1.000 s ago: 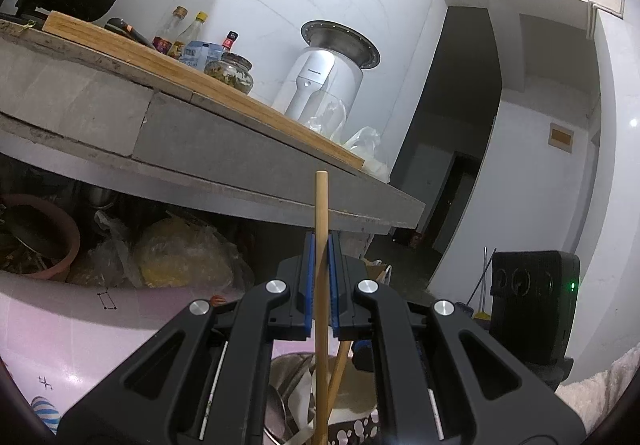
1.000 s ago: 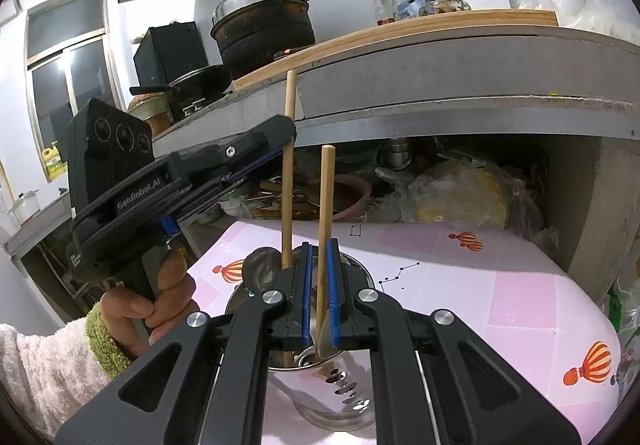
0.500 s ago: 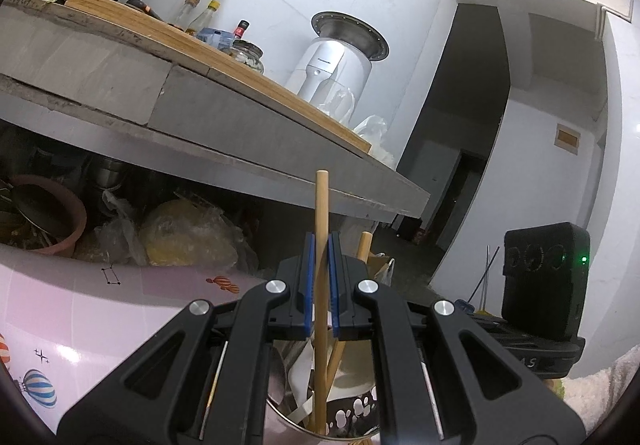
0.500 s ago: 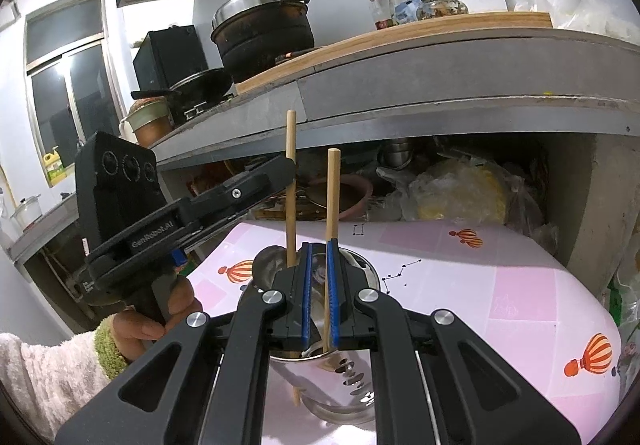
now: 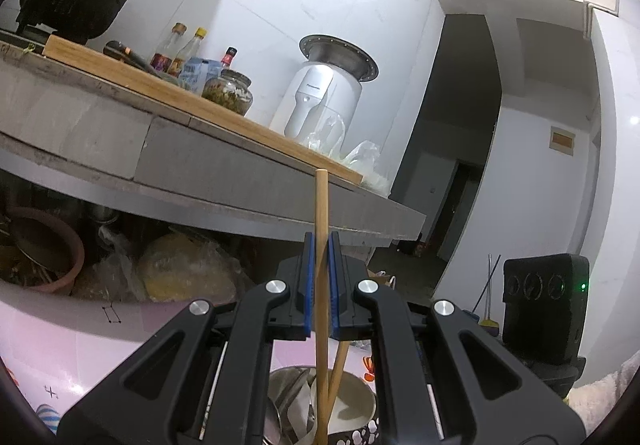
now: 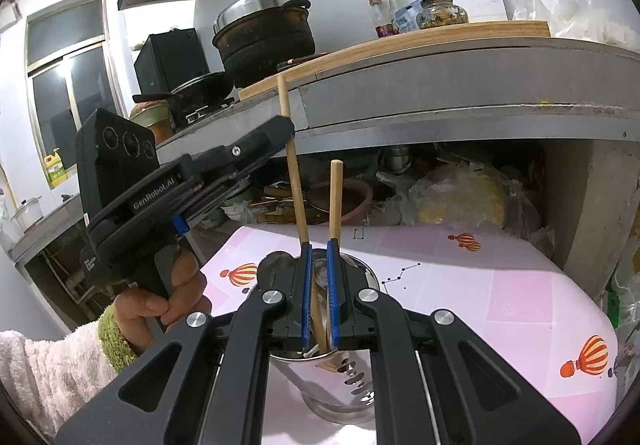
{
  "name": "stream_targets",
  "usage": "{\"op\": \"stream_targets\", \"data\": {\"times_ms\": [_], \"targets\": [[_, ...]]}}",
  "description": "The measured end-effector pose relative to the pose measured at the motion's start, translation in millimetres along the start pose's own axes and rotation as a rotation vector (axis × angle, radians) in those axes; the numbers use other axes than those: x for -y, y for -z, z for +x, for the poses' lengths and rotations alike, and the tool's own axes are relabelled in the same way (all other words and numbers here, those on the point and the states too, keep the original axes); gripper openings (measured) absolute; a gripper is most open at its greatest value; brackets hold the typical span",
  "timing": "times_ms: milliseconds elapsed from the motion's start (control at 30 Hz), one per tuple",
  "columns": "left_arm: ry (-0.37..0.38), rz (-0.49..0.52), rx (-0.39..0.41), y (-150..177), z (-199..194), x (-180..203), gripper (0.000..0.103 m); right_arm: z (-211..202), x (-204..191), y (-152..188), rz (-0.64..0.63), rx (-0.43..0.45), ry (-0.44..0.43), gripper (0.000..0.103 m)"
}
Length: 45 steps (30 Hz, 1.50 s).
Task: Organize utensils
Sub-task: 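Lower the right tool's chopstick into the holder while the left tool lowers its chopstick beside it, then open both tools to release the chopsticks into the holder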
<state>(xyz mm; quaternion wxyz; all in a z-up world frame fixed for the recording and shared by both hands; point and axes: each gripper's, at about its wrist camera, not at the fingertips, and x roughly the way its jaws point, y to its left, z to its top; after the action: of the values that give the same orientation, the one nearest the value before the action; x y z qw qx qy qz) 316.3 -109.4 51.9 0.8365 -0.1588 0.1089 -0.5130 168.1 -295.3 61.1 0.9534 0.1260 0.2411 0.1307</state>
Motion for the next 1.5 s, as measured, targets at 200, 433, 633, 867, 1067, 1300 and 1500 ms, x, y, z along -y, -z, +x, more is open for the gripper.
{"op": "stream_targets", "data": {"times_ms": [200,433,633,867,1067,1300,1500], "targets": [[-0.009,0.002,-0.007,7.5,1.8,-2.9,0.006,0.9,2.7,0.6,0.008,-0.007,0.000,0.008],[-0.018,-0.002,-0.008,20.4,-4.3,-4.2,0.006,-0.9,0.8,-1.2,0.003,-0.006,-0.002,0.008],[-0.023,0.007,-0.008,25.6,-10.0,-1.9,0.006,-2.2,-2.4,-2.5,-0.006,-0.008,-0.006,0.008],[-0.033,0.012,-0.032,35.7,-13.2,-1.5,0.006,-3.2,-3.6,-3.0,-0.009,-0.009,-0.010,0.008],[-0.048,0.001,-0.056,44.5,-14.0,-5.4,0.006,-5.0,-7.1,-2.9,-0.015,-0.012,-0.010,0.008],[-0.078,-0.006,-0.073,45.5,-17.2,-8.1,0.006,-9.8,-8.5,-3.1,-0.006,-0.008,-0.011,0.008],[-0.104,-0.018,-0.084,42.3,-21.6,-6.1,0.032,-20.6,-10.9,-2.9,0.000,0.001,-0.011,0.008]]}}
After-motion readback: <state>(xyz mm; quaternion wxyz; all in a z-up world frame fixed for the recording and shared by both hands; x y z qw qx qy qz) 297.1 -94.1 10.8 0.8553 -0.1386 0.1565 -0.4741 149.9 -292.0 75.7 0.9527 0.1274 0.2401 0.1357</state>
